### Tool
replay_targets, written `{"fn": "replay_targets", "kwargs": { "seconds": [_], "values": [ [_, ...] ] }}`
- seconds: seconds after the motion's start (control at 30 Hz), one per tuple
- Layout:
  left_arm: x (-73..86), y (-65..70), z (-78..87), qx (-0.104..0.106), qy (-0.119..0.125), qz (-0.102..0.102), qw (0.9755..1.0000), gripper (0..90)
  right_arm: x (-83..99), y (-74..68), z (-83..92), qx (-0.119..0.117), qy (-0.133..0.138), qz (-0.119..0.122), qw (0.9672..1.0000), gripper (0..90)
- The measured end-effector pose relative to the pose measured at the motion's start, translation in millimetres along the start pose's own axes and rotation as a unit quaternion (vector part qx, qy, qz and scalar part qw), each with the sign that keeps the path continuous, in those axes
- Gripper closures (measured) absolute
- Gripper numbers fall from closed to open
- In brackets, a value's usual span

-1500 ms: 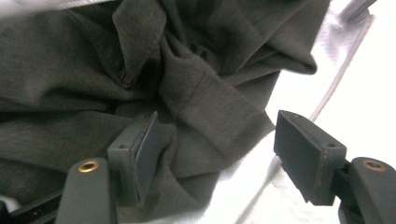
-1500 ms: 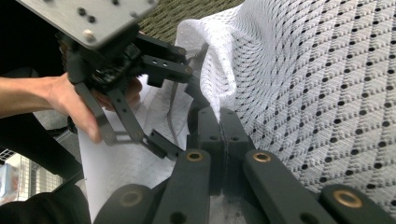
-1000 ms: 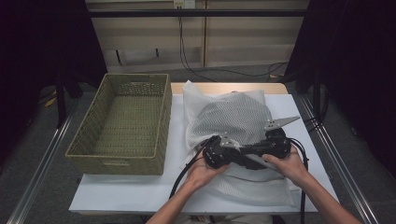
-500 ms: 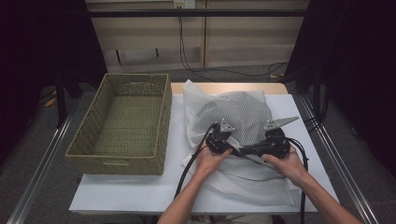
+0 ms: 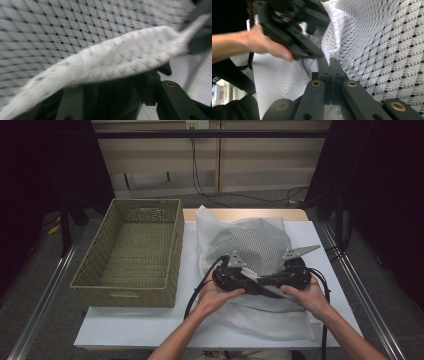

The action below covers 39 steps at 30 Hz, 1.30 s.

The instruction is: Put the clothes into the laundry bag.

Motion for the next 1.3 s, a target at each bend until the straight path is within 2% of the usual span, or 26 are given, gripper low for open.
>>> {"fn": "replay_targets", "kwargs": {
  "seconds": [0.07,0.13,0.17,0.33,0.37,0.4,0.43,0.47,0.53,0.57,0.63,0.73,0.8,0.83,0.87,0.9,0.93,1.0,1.03,1.07,1.1,1.13,1.17,1.2,1.23,1.3],
  "values": [
    [-0.5,6.7,13.8,0.005,0.008,-0.004,0.9999,52.2,0.3,0.0,-0.1,-0.001,-0.001,0.001,1.0,90.0],
    [3.4,10.1,27.5,0.0,0.008,-0.013,0.9999,51.8,0.8,0.1,-0.3,-0.001,-0.002,0.0,1.0,90.0],
    [7.1,11.0,33.7,-0.002,0.007,-0.008,0.9999,50.8,1.2,-0.5,-0.5,-0.002,-0.003,-0.001,1.0,90.0],
    [40.0,13.8,62.5,-0.018,-0.02,-0.001,0.9996,48.6,3.1,-4.8,-2.0,-0.004,-0.007,0.008,0.9999,90.0],
    [46.6,14.5,66.1,-0.031,-0.022,-0.009,0.9992,47.7,3.2,-5.1,-2.1,-0.003,-0.008,0.01,0.9999,90.0],
    [53.7,14.9,68.7,-0.038,-0.032,-0.012,0.9987,46.5,3.3,-4.9,-2.3,-0.002,-0.008,0.01,0.9999,90.0],
    [58.3,17.4,70.7,-0.033,-0.034,0.002,0.9989,43.0,3.5,-4.4,-2.4,-0.002,-0.01,0.008,0.9999,90.0],
    [61.5,21.7,72.0,-0.023,-0.038,0.002,0.999,40.6,4.0,-3.4,-2.9,-0.002,-0.011,0.006,0.9999,90.0],
    [66.3,29.9,75.0,-0.02,-0.045,-0.017,0.9986,38.3,4.7,-2.3,-4.0,-0.002,-0.012,0.004,0.9999,90.0],
    [69.0,33.6,76.8,-0.009,-0.041,-0.019,0.9989,37.0,5.2,-2.2,-4.1,-0.001,-0.013,0.001,0.9999,90.0],
    [78.1,36.8,81.2,-0.015,-0.047,-0.014,0.9987,36.5,5.6,-2.1,-3.8,0.0,-0.013,0.006,0.9999,90.0],
    [92.6,36.5,86.5,-0.018,-0.065,-0.018,0.9976,36.1,6.4,-1.9,-3.8,0.001,-0.014,0.005,0.9999,90.0],
    [93.3,34.8,90.0,-0.022,-0.054,-0.028,0.9979,35.9,6.9,-1.9,-4.3,0.002,-0.014,0.005,0.9999,90.0],
    [92.9,34.9,91.6,-0.024,-0.058,-0.033,0.9975,35.9,7.0,-1.9,-4.4,0.002,-0.015,0.005,0.9999,90.0],
    [94.4,34.4,90.2,-0.019,-0.061,-0.043,0.997,35.9,7.0,-1.9,-4.5,0.003,-0.015,0.005,0.9999,90.0],
    [98.3,35.0,86.6,-0.006,-0.069,-0.04,0.9968,36.0,7.0,-1.8,-4.7,0.004,-0.015,0.006,0.9999,90.0],
    [100.5,35.7,83.7,-0.003,-0.073,-0.037,0.9967,37.4,7.1,-1.9,-4.8,0.004,-0.015,0.005,0.9999,90.0],
    [105.5,33.7,77.8,-0.01,-0.095,-0.049,0.9942,39.7,7.4,-2.2,-4.6,0.007,-0.016,0.004,0.9998,90.0],
    [106.8,31.7,73.7,-0.013,-0.097,-0.049,0.994,43.9,7.4,-2.4,-4.6,0.006,-0.015,0.005,0.9999,90.0],
    [105.6,30.6,72.2,-0.011,-0.091,-0.042,0.9949,47.0,7.3,-2.2,-4.3,0.006,-0.016,0.007,0.9998,90.0],
    [104.5,28.6,70.0,-0.005,-0.088,-0.037,0.9954,55.2,7.2,-2.2,-4.3,0.005,-0.015,0.007,0.9998,90.0],
    [102.4,28.6,68.1,0.0,-0.084,-0.028,0.996,69.8,7.2,-2.0,-4.1,0.005,-0.016,0.007,0.9998,90.0],
    [102.2,28.0,68.0,0.002,-0.097,-0.043,0.9944,84.9,7.3,-1.8,-4.2,0.006,-0.016,0.007,0.9998,90.0],
    [100.6,29.1,66.0,-0.003,-0.095,-0.034,0.9949,90.0,7.4,-1.7,-4.3,0.006,-0.016,0.008,0.9998,90.0],
    [100.8,28.7,67.8,0.003,-0.107,-0.039,0.9935,90.0,7.6,-1.8,-4.5,0.008,-0.016,0.006,0.9998,90.0],
    [101.0,31.5,71.3,0.012,-0.107,-0.03,0.9937,90.0,8.1,-1.8,-5.0,0.009,-0.02,0.011,0.9997,90.0]
  ]
}}
Point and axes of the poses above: each handheld gripper's, and its own axes: z roughly backward along the jaws, x roughly out of its underside, y roughly to its right, the point moved 8 cm from there along -z, roughly forward along the jaws, and after that the axes turned 12 degrees about -z, right-handed, at the moved point
